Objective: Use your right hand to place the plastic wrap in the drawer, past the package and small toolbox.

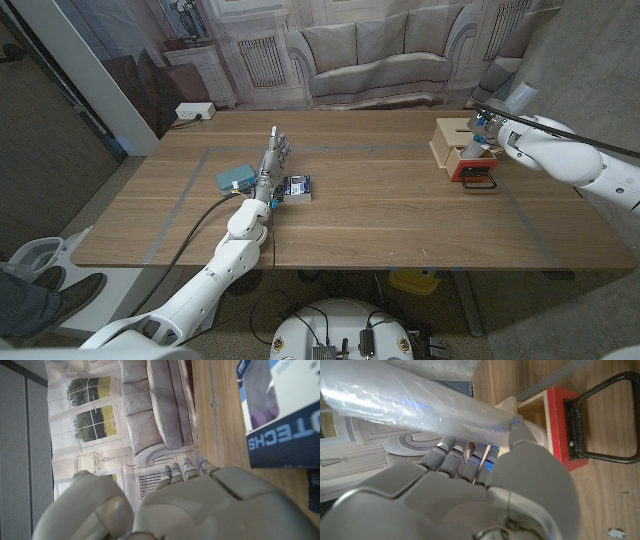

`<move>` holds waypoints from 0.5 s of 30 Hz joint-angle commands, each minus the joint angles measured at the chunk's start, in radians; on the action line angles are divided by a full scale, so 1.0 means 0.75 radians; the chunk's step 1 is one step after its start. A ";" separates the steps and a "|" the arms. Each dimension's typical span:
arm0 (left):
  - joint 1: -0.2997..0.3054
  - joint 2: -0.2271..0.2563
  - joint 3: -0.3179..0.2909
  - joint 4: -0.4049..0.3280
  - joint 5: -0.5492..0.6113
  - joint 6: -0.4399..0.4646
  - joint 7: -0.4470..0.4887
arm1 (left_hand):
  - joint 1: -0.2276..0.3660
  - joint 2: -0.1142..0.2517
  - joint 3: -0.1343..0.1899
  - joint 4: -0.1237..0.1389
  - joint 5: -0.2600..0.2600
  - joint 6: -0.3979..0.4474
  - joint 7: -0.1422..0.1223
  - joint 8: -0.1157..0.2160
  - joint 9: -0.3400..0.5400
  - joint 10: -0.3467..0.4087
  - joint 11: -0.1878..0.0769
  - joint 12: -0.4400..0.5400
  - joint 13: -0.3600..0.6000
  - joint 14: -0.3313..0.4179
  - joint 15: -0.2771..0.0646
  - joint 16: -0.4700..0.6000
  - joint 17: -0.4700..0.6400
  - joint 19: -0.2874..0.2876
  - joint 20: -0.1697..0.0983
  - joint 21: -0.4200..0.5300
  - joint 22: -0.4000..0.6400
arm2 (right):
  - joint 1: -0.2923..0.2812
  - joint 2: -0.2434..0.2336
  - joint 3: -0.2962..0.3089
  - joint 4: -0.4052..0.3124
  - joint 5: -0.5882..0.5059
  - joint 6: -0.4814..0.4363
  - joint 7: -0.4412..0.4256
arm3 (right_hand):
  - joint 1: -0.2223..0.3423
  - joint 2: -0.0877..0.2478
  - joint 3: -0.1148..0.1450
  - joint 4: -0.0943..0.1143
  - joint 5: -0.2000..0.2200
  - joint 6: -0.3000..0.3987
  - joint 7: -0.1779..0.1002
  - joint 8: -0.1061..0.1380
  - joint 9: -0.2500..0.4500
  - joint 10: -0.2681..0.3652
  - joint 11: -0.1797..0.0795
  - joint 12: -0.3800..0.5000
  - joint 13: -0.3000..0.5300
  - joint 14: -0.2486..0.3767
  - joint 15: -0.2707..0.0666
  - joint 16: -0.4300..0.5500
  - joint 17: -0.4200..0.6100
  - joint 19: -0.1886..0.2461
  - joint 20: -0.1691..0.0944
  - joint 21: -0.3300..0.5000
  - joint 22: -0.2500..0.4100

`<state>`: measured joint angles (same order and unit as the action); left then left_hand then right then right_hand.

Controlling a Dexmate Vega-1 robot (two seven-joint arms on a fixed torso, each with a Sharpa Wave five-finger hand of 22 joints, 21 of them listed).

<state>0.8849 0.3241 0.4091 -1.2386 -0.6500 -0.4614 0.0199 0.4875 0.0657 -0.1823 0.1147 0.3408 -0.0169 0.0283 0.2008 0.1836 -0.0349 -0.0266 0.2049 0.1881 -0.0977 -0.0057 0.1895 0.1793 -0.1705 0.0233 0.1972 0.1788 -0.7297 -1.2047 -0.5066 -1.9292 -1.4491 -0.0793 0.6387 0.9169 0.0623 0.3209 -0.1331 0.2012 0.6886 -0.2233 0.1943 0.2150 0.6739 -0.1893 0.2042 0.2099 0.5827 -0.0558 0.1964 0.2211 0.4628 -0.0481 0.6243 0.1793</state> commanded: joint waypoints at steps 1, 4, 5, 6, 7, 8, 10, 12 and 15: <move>0.016 0.007 -0.002 -0.022 0.002 0.003 0.009 | 0.004 0.005 -0.013 0.001 0.008 0.008 0.004 -0.002 0.007 -0.005 -0.002 0.000 0.005 -0.012 0.002 -0.002 0.005 -0.038 0.004 0.007 0.007 | -0.012 0.008 -0.001 0.007 -0.022 -0.032 -0.009 | -0.018 -0.012 0.004 0.017 0.007 -0.042 0.002 -0.006 -0.001 -0.047 0.009 -0.009 0.001 -0.038 -0.169 -0.009 0.005 -0.027 -0.158 -0.016 0.006; 0.015 0.005 -0.002 -0.020 0.001 0.002 0.007 | 0.004 0.005 -0.014 0.000 0.008 0.008 0.004 -0.002 0.007 -0.005 -0.001 0.000 0.005 -0.012 0.002 -0.002 0.005 -0.038 0.004 0.007 0.007 | -0.015 0.009 -0.001 0.004 -0.029 -0.040 -0.001 | -0.029 -0.016 -0.003 0.020 0.009 -0.081 0.003 -0.011 0.000 -0.086 0.011 -0.012 -0.001 -0.066 -0.158 -0.010 0.005 -0.044 -0.146 -0.027 0.006; 0.014 0.004 -0.001 -0.018 0.000 0.001 0.005 | 0.004 0.006 -0.014 0.000 0.008 0.008 0.003 -0.002 0.007 -0.005 -0.002 0.000 0.005 -0.012 0.002 -0.002 0.005 -0.038 0.004 0.007 0.007 | -0.016 0.007 -0.001 0.003 -0.030 -0.041 -0.002 | -0.033 -0.018 -0.005 0.021 0.010 -0.089 0.002 -0.010 0.000 -0.104 0.020 -0.014 -0.001 -0.073 -0.159 -0.009 0.005 -0.048 -0.142 -0.031 0.006; 0.013 0.003 -0.001 -0.017 0.000 0.001 0.004 | 0.005 0.006 -0.015 0.000 0.008 0.009 0.004 -0.002 0.007 -0.005 -0.001 0.000 0.005 -0.012 0.002 -0.002 0.005 -0.038 0.004 0.007 0.007 | -0.018 0.006 -0.001 0.002 -0.033 -0.044 -0.002 | -0.036 -0.019 -0.007 0.022 0.011 -0.097 0.003 -0.010 0.000 -0.110 0.022 -0.013 -0.002 -0.082 -0.156 -0.010 0.005 -0.051 -0.140 -0.033 0.006; 0.012 0.003 0.000 -0.015 0.001 0.000 0.003 | 0.005 0.006 -0.015 0.000 0.008 0.009 0.004 -0.002 0.007 -0.004 -0.001 0.000 0.005 -0.012 0.002 -0.002 0.005 -0.038 0.004 0.007 0.007 | -0.019 0.006 0.000 0.000 -0.034 -0.045 0.002 | -0.037 -0.020 -0.008 0.022 0.012 -0.104 0.003 -0.011 0.000 -0.116 0.022 -0.013 -0.002 -0.086 -0.157 -0.010 0.005 -0.052 -0.139 -0.035 0.006; 0.012 0.002 0.000 -0.015 -0.001 0.000 0.001 | 0.005 0.006 -0.015 0.000 0.008 0.009 0.004 -0.002 0.007 -0.004 -0.001 0.000 0.005 -0.012 0.002 -0.002 0.005 -0.038 0.004 0.007 0.007 | -0.020 0.005 0.000 -0.001 -0.037 -0.047 0.005 | -0.039 -0.021 -0.009 0.022 0.013 -0.112 0.003 -0.012 0.000 -0.123 0.024 -0.013 -0.002 -0.096 -0.153 -0.012 0.004 -0.057 -0.139 -0.038 0.006; 0.011 0.000 0.000 -0.011 -0.002 -0.003 -0.001 | 0.005 0.006 -0.016 0.000 0.008 0.009 0.004 -0.002 0.007 -0.004 -0.001 0.000 0.005 -0.012 0.002 -0.001 0.005 -0.038 0.004 0.007 0.007 | -0.019 0.005 0.001 -0.005 -0.041 -0.047 0.017 | -0.043 -0.024 -0.012 0.023 0.014 -0.132 0.005 -0.014 0.000 -0.143 0.028 -0.015 -0.002 -0.105 -0.148 -0.011 0.004 -0.062 -0.135 -0.042 0.006; 0.010 -0.002 0.000 -0.008 -0.002 -0.006 -0.004 | 0.005 0.006 -0.016 0.000 0.008 0.009 0.005 -0.002 0.007 -0.004 -0.001 0.000 0.005 -0.012 0.002 -0.001 0.005 -0.038 0.004 0.007 0.007 | -0.018 0.008 -0.002 -0.007 -0.057 -0.052 0.037 | -0.049 -0.030 -0.016 0.023 0.017 -0.155 0.003 -0.015 0.000 -0.172 0.033 -0.017 -0.003 -0.123 -0.139 -0.012 0.003 -0.076 -0.126 -0.051 0.006; 0.010 -0.003 0.000 -0.007 -0.004 -0.010 -0.007 | 0.005 0.007 -0.017 0.000 0.008 0.009 0.001 -0.002 0.007 -0.004 -0.001 0.000 0.005 -0.011 0.002 -0.001 0.005 -0.038 0.005 0.007 0.007 | -0.020 0.007 0.000 -0.012 -0.064 -0.055 0.052 | -0.065 -0.040 -0.027 0.028 0.022 -0.210 0.005 -0.021 0.000 -0.218 0.039 -0.019 -0.003 -0.155 -0.127 -0.013 0.001 -0.094 -0.116 -0.065 0.006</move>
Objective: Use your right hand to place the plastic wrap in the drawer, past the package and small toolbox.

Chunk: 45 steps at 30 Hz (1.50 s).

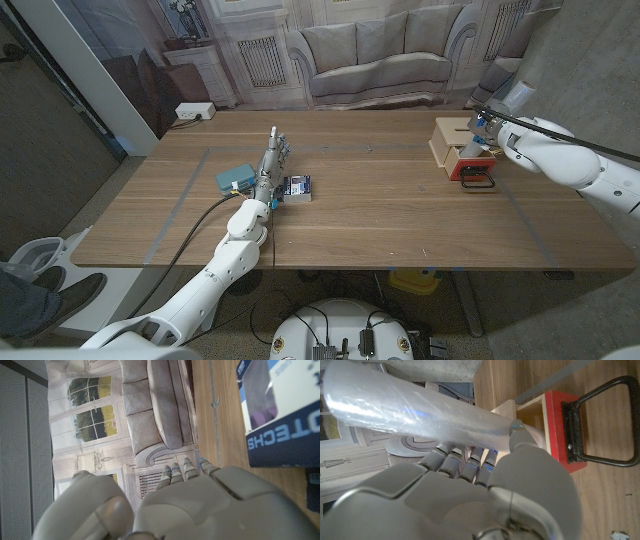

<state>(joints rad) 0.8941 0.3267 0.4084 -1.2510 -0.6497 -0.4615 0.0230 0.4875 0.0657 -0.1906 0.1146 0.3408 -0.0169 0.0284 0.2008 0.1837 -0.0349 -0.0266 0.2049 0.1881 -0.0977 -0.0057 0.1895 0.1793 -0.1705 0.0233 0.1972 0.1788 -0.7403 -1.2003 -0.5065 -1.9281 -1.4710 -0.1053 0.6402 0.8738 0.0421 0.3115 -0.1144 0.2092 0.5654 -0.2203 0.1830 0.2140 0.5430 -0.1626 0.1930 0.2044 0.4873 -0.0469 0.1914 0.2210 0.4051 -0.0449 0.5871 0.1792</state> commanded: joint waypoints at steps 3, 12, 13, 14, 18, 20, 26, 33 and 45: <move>-0.002 -0.008 0.000 0.011 -0.005 -0.013 -0.011 | 0.005 0.007 -0.007 0.000 0.008 0.009 0.002 -0.002 0.007 -0.003 -0.005 0.001 0.005 -0.011 0.002 -0.001 0.005 -0.038 0.005 0.007 0.007 | -0.012 -0.001 0.006 -0.019 -0.039 -0.029 0.056 | -0.020 -0.025 -0.024 0.004 0.018 -0.087 0.002 -0.006 0.001 -0.079 0.012 -0.001 0.004 -0.056 -0.127 -0.008 -0.001 -0.030 -0.110 -0.027 0.005; -0.003 -0.012 0.000 0.017 -0.007 -0.020 -0.017 | 0.006 0.008 -0.009 0.000 0.008 0.009 0.002 -0.002 0.007 -0.004 -0.003 0.000 0.005 -0.010 0.003 -0.001 0.005 -0.037 0.005 0.008 0.007 | -0.030 -0.008 0.023 -0.031 -0.043 -0.049 0.057 | -0.055 -0.044 -0.047 0.017 0.033 -0.165 0.006 -0.007 0.001 -0.139 0.023 0.001 0.004 -0.097 -0.108 -0.006 -0.003 -0.055 -0.096 -0.049 0.005; -0.004 -0.013 0.000 0.018 -0.007 -0.021 -0.018 | 0.006 0.008 -0.009 0.000 0.008 0.009 0.001 -0.002 0.007 -0.004 -0.002 0.000 0.005 -0.010 0.002 -0.001 0.005 -0.038 0.005 0.007 0.007 | -0.033 -0.010 0.025 -0.033 -0.040 -0.049 0.054 | -0.056 -0.044 -0.048 0.017 0.034 -0.169 0.007 -0.008 0.001 -0.141 0.022 0.001 0.004 -0.098 -0.107 -0.006 -0.003 -0.056 -0.096 -0.050 0.005; -0.005 -0.015 0.000 0.021 -0.008 -0.023 -0.019 | 0.006 0.008 -0.009 0.000 0.008 0.009 0.002 -0.002 0.007 -0.003 -0.003 0.001 0.005 -0.010 0.002 -0.001 0.005 -0.038 0.005 0.008 0.007 | -0.034 -0.010 0.026 -0.034 -0.042 -0.050 0.055 | -0.058 -0.045 -0.049 0.018 0.035 -0.172 0.006 -0.007 0.001 -0.143 0.022 0.002 0.005 -0.102 -0.105 -0.006 -0.003 -0.056 -0.096 -0.051 0.005; -0.007 -0.018 0.001 0.028 -0.008 -0.027 -0.023 | 0.006 0.009 -0.010 0.000 0.008 0.009 0.002 -0.002 0.007 -0.004 -0.002 0.000 0.005 -0.010 0.002 -0.001 0.005 -0.038 0.006 0.007 0.007 | -0.041 -0.015 0.031 -0.037 -0.043 -0.054 0.050 | -0.062 -0.047 -0.052 0.020 0.038 -0.177 0.008 -0.005 0.001 -0.147 0.023 0.003 0.005 -0.105 -0.103 -0.005 -0.004 -0.059 -0.094 -0.054 0.005; -0.008 -0.020 0.001 0.031 -0.008 -0.028 -0.023 | 0.006 0.009 -0.011 0.000 0.008 0.008 0.002 -0.003 0.007 -0.004 -0.003 0.000 0.005 -0.010 0.003 -0.001 0.005 -0.038 0.006 0.007 0.007 | -0.047 -0.018 0.035 -0.038 -0.041 -0.059 0.040 | -0.063 -0.047 -0.052 0.020 0.039 -0.178 0.009 -0.005 0.001 -0.148 0.022 0.003 0.005 -0.107 -0.102 -0.005 -0.004 -0.060 -0.094 -0.055 0.005; -0.012 -0.025 0.002 0.042 -0.012 -0.030 -0.029 | 0.007 0.010 -0.013 0.000 0.009 0.008 0.001 -0.002 0.007 -0.005 -0.002 0.000 0.005 -0.011 0.003 -0.001 0.005 -0.038 0.006 0.008 0.007 | -0.055 -0.019 0.042 -0.041 -0.036 -0.064 0.021 | -0.068 -0.048 -0.055 0.022 0.043 -0.181 0.009 -0.001 0.001 -0.155 0.022 0.005 0.005 -0.114 -0.099 -0.005 -0.004 -0.066 -0.093 -0.060 0.005; -0.013 -0.026 0.002 0.047 -0.013 -0.032 -0.032 | 0.008 0.010 -0.015 0.000 0.009 0.009 0.002 -0.002 0.007 -0.005 -0.002 0.000 0.005 -0.011 0.003 -0.001 0.005 -0.039 0.007 0.007 0.007 | -0.066 -0.017 0.051 -0.049 -0.041 -0.087 0.012 | -0.072 -0.048 -0.058 0.025 0.046 -0.182 0.011 0.001 0.001 -0.160 0.024 0.006 0.005 -0.119 -0.100 -0.005 -0.004 -0.071 -0.092 -0.064 0.005; 0.000 0.000 -0.008 0.007 -0.014 -0.021 -0.028 | 0.009 0.012 -0.018 0.000 0.009 0.007 0.002 -0.003 0.007 -0.004 -0.001 0.001 0.005 -0.011 0.003 -0.001 0.005 -0.038 0.006 0.008 0.007 | -0.131 -0.024 0.101 -0.100 -0.028 -0.180 -0.025 | -0.089 -0.050 -0.067 0.034 0.053 -0.189 0.015 0.006 0.001 -0.163 0.025 0.012 0.005 -0.127 -0.096 -0.002 -0.005 -0.075 -0.086 -0.071 0.005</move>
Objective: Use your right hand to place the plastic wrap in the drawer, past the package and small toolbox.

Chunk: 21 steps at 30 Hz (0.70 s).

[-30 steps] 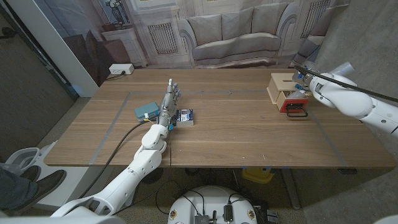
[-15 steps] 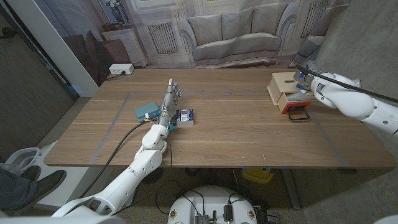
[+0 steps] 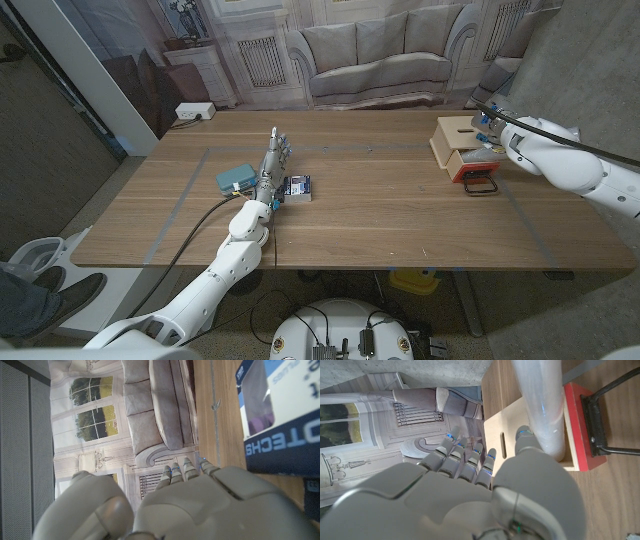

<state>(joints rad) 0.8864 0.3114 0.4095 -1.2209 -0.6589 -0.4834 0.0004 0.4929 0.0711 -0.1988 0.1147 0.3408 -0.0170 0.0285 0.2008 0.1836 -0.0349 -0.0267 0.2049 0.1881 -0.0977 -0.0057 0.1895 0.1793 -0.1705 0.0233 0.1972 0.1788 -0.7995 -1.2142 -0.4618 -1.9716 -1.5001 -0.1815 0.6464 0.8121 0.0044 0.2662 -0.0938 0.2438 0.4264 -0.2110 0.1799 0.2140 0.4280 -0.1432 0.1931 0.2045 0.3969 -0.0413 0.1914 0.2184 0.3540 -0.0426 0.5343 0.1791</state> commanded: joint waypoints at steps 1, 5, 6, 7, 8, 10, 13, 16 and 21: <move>0.012 0.022 -0.011 -0.037 -0.001 0.007 0.003 | 0.001 0.005 -0.008 0.000 0.009 0.007 0.002 -0.003 0.007 -0.004 0.000 0.000 0.005 -0.011 0.004 -0.001 0.005 -0.039 0.005 0.007 0.007 | -0.058 -0.003 0.047 -0.050 0.016 -0.087 -0.032 | -0.009 0.000 -0.007 0.007 0.007 -0.004 0.002 0.010 0.001 -0.010 -0.001 0.013 0.005 -0.006 -0.104 -0.002 -0.001 -0.006 -0.089 0.000 0.005; 0.017 0.028 -0.016 -0.045 -0.006 0.007 -0.001 | 0.002 0.005 -0.009 0.000 0.009 0.008 0.002 -0.003 0.007 -0.004 -0.001 0.000 0.005 -0.012 0.004 -0.001 0.005 -0.039 0.005 0.008 0.007 | -0.090 0.004 0.071 -0.074 0.025 -0.138 -0.058 | -0.020 0.001 -0.012 0.014 0.009 0.000 0.002 0.014 0.002 -0.007 0.002 0.016 0.005 -0.004 -0.106 0.001 -0.001 -0.006 -0.088 -0.002 0.006; 0.018 0.031 -0.016 -0.047 -0.007 0.009 -0.002 | 0.002 0.006 -0.010 0.000 0.009 0.008 0.003 -0.003 0.007 -0.003 -0.001 0.001 0.005 -0.011 0.005 -0.001 0.005 -0.038 0.005 0.008 0.007 | -0.098 0.006 0.076 -0.078 0.029 -0.147 -0.065 | -0.022 0.001 -0.013 0.015 0.010 0.004 0.003 0.016 0.002 -0.007 0.002 0.017 0.005 -0.005 -0.106 0.002 -0.001 -0.006 -0.088 -0.003 0.006; 0.020 0.035 -0.019 -0.051 -0.009 0.011 -0.002 | 0.002 0.006 -0.010 0.000 0.009 0.008 0.002 -0.003 0.007 -0.004 0.000 0.001 0.005 -0.012 0.005 -0.001 0.005 -0.039 0.005 0.008 0.007 | -0.107 0.008 0.082 -0.087 0.031 -0.158 -0.071 | -0.024 0.001 -0.014 0.016 0.010 0.005 0.003 0.017 0.002 -0.006 0.003 0.018 0.005 -0.005 -0.105 0.002 -0.001 -0.005 -0.089 -0.003 0.006; 0.021 0.035 -0.019 -0.052 -0.010 0.012 -0.002 | 0.002 0.006 -0.010 0.000 0.009 0.008 0.003 -0.003 0.007 -0.004 -0.001 0.001 0.005 -0.012 0.005 -0.001 0.005 -0.039 0.006 0.008 0.007 | -0.107 0.008 0.083 -0.087 0.031 -0.158 -0.072 | -0.025 0.001 -0.014 0.017 0.010 0.005 0.003 0.017 0.002 -0.005 0.003 0.018 0.005 -0.004 -0.106 0.003 -0.001 -0.005 -0.088 -0.003 0.006; 0.023 0.040 -0.021 -0.058 -0.012 0.015 -0.003 | 0.002 0.006 -0.011 0.000 0.009 0.009 0.003 -0.002 0.007 -0.004 0.000 0.001 0.005 -0.012 0.005 -0.001 0.005 -0.039 0.006 0.008 0.007 | -0.116 0.013 0.090 -0.092 0.035 -0.172 -0.085 | -0.030 0.001 -0.016 0.019 0.011 0.006 0.003 0.018 0.002 -0.001 0.008 0.021 0.005 -0.004 -0.107 0.003 -0.001 -0.004 -0.089 -0.004 0.006; 0.028 0.048 -0.024 -0.068 -0.015 0.020 -0.003 | 0.003 0.006 -0.012 0.000 0.009 0.009 0.003 -0.002 0.007 -0.005 -0.001 0.000 0.005 -0.012 0.005 -0.002 0.005 -0.039 0.005 0.008 0.007 | -0.129 0.029 0.105 -0.103 0.038 -0.207 -0.107 | -0.035 0.002 -0.018 0.022 0.013 0.009 0.002 0.020 0.002 0.002 0.006 0.024 0.005 -0.001 -0.107 0.006 -0.001 -0.002 -0.090 -0.004 0.006; 0.032 0.058 -0.026 -0.081 -0.014 0.029 0.000 | 0.003 0.007 -0.012 0.000 0.009 0.009 0.004 -0.002 0.007 -0.004 -0.001 0.000 0.005 -0.012 0.006 -0.002 0.005 -0.038 0.006 0.008 0.007 | -0.142 0.052 0.126 -0.119 0.056 -0.247 -0.137 | -0.041 0.004 -0.020 0.026 0.014 0.010 0.003 0.021 0.002 0.005 0.008 0.026 0.005 0.003 -0.109 0.008 -0.001 0.004 -0.093 -0.004 0.006; 0.031 0.071 -0.028 -0.096 -0.017 0.045 -0.003 | 0.003 0.007 -0.014 0.000 0.009 0.009 0.003 -0.003 0.007 -0.004 0.000 0.000 0.005 -0.013 0.005 -0.002 0.005 -0.039 0.007 0.008 0.007 | -0.164 0.106 0.167 -0.144 0.128 -0.316 -0.212 | -0.060 0.009 -0.026 0.038 0.017 0.015 0.012 0.025 0.002 0.020 0.021 0.036 0.005 0.011 -0.118 0.013 -0.001 0.021 -0.108 -0.002 0.005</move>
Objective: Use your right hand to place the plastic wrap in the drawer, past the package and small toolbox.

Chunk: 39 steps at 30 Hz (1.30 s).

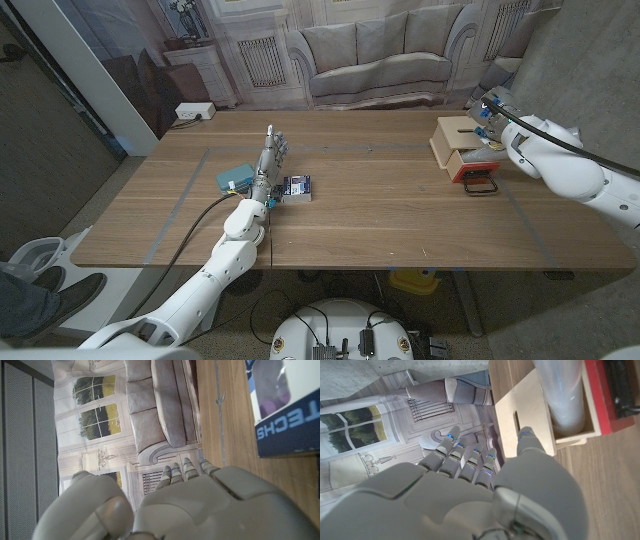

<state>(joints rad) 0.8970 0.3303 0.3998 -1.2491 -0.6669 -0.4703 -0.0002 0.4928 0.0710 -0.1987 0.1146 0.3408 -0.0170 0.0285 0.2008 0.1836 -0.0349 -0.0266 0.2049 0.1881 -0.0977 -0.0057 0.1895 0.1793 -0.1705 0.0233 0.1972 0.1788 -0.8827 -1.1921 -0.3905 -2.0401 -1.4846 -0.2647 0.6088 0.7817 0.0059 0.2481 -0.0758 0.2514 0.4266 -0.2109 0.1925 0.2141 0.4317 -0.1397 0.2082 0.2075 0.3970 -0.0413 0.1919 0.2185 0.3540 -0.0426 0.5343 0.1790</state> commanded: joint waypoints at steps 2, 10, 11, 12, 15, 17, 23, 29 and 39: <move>0.019 0.054 -0.016 -0.071 -0.006 0.037 -0.001 | 0.004 0.008 -0.015 0.000 0.009 0.009 0.003 -0.002 0.007 -0.004 -0.001 0.001 0.005 -0.013 0.005 -0.002 0.005 -0.040 0.006 0.007 0.007 | -0.069 0.105 0.096 -0.064 0.163 -0.234 -0.220 | -0.026 0.009 -0.005 0.017 0.009 0.019 0.020 0.011 0.002 0.021 0.021 0.020 0.001 0.022 -0.126 0.017 -0.002 0.030 -0.118 -0.002 0.005; 0.030 0.080 -0.022 -0.108 -0.007 0.063 0.006 | 0.004 0.009 -0.017 -0.001 0.009 0.009 0.003 -0.002 0.007 -0.002 -0.003 0.001 0.005 -0.012 0.005 -0.001 0.005 -0.040 0.006 0.007 0.007 | -0.103 0.191 0.142 -0.080 0.316 -0.326 -0.377 | -0.040 0.015 -0.010 0.025 0.013 0.030 0.031 0.016 0.001 0.052 0.033 0.034 -0.001 0.036 -0.144 0.023 -0.004 0.049 -0.137 -0.003 0.003; 0.031 0.083 -0.023 -0.112 -0.007 0.066 0.007 | 0.004 0.009 -0.018 -0.001 0.009 0.009 0.003 -0.002 0.007 -0.002 -0.002 0.001 0.005 -0.013 0.005 -0.001 0.005 -0.040 0.005 0.007 0.007 | -0.105 0.199 0.146 -0.082 0.340 -0.333 -0.393 | -0.041 0.016 -0.011 0.026 0.013 0.030 0.033 0.016 0.001 0.054 0.034 0.035 -0.001 0.037 -0.146 0.023 -0.004 0.050 -0.138 -0.003 0.003; 0.034 0.087 -0.024 -0.117 -0.007 0.069 0.008 | 0.004 0.009 -0.018 -0.001 0.009 0.009 0.003 -0.002 0.007 -0.003 -0.002 0.001 0.005 -0.013 0.005 -0.001 0.005 -0.040 0.005 0.008 0.007 | -0.108 0.206 0.151 -0.084 0.366 -0.338 -0.408 | -0.042 0.016 -0.011 0.026 0.013 0.031 0.032 0.017 0.001 0.056 0.035 0.036 -0.001 0.039 -0.146 0.024 -0.004 0.051 -0.139 -0.003 0.003; 0.041 0.098 -0.027 -0.134 -0.007 0.078 0.013 | 0.004 0.009 -0.019 -0.001 0.009 0.009 0.003 -0.002 0.007 -0.004 -0.002 0.000 0.005 -0.013 0.005 -0.001 0.005 -0.041 0.005 0.007 0.007 | -0.116 0.231 0.169 -0.092 0.447 -0.356 -0.458 | -0.045 0.017 -0.013 0.028 0.014 0.038 0.035 0.020 0.000 0.064 0.033 0.039 -0.001 0.047 -0.156 0.027 -0.005 0.057 -0.144 -0.004 0.002; 0.046 0.105 -0.029 -0.145 -0.008 0.083 0.016 | 0.005 0.009 -0.019 -0.001 0.009 0.009 0.003 -0.002 0.007 -0.004 0.000 0.000 0.005 -0.013 0.005 -0.002 0.005 -0.040 0.004 0.007 0.007 | -0.121 0.244 0.184 -0.099 0.510 -0.361 -0.494 | -0.046 0.017 -0.014 0.028 0.014 0.040 0.036 0.020 0.000 0.068 0.032 0.041 -0.002 0.051 -0.157 0.028 -0.005 0.060 -0.145 -0.004 0.002; 0.057 0.124 -0.036 -0.167 -0.011 0.099 0.019 | 0.005 0.010 -0.021 -0.001 0.010 0.009 0.002 -0.002 0.007 -0.005 -0.003 0.000 0.005 -0.013 0.006 -0.001 0.005 -0.041 0.005 0.007 0.007 | -0.147 0.305 0.262 -0.125 0.779 -0.345 -0.620 | -0.059 0.016 -0.022 0.034 0.018 0.078 0.037 0.034 -0.001 0.101 0.029 0.053 -0.004 0.070 -0.164 0.031 -0.010 0.086 -0.158 -0.003 0.000; 0.061 0.137 -0.041 -0.177 -0.017 0.107 0.013 | 0.006 0.011 -0.023 -0.001 0.010 0.010 0.003 -0.002 0.007 -0.005 0.000 0.000 0.005 -0.013 0.006 -0.002 0.005 -0.042 0.006 0.007 0.007 | -0.142 0.326 0.274 -0.142 0.946 -0.353 -0.697 | -0.063 0.017 -0.025 0.036 0.019 0.087 0.037 0.036 -0.001 0.116 0.034 0.058 -0.006 0.075 -0.166 0.032 -0.011 0.090 -0.161 -0.006 0.000; 0.058 0.162 -0.049 -0.188 -0.025 0.128 -0.001 | 0.006 0.012 -0.025 -0.001 0.010 0.008 0.001 -0.003 0.007 -0.005 -0.002 0.000 0.005 -0.014 0.007 -0.002 0.005 -0.043 0.006 0.007 0.007 | -0.156 0.361 0.297 -0.189 1.193 -0.363 -0.816 | -0.072 0.019 -0.029 0.041 0.019 0.094 0.039 0.038 -0.001 0.126 0.037 0.061 -0.007 0.078 -0.163 0.031 -0.013 0.095 -0.163 -0.009 -0.001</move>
<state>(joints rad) 0.9394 0.4304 0.3696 -1.3762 -0.6803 -0.3910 0.0088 0.4954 0.0736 -0.2085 0.1107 0.3408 -0.0171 0.0285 0.2008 0.1836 -0.0349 -0.0266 0.2049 0.1881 -0.0977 -0.0057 0.1895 0.1793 -0.1705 0.0233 0.1972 0.1788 -0.9870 -0.9582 -0.1952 -2.1476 -0.8143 -0.5294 0.1069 0.7316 0.0192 0.2277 -0.0493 0.2591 0.4843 -0.1824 0.2119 0.2141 0.5127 -0.1126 0.2456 0.1993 0.4441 -0.0483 0.2111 0.2090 0.4171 -0.0443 0.5282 0.1767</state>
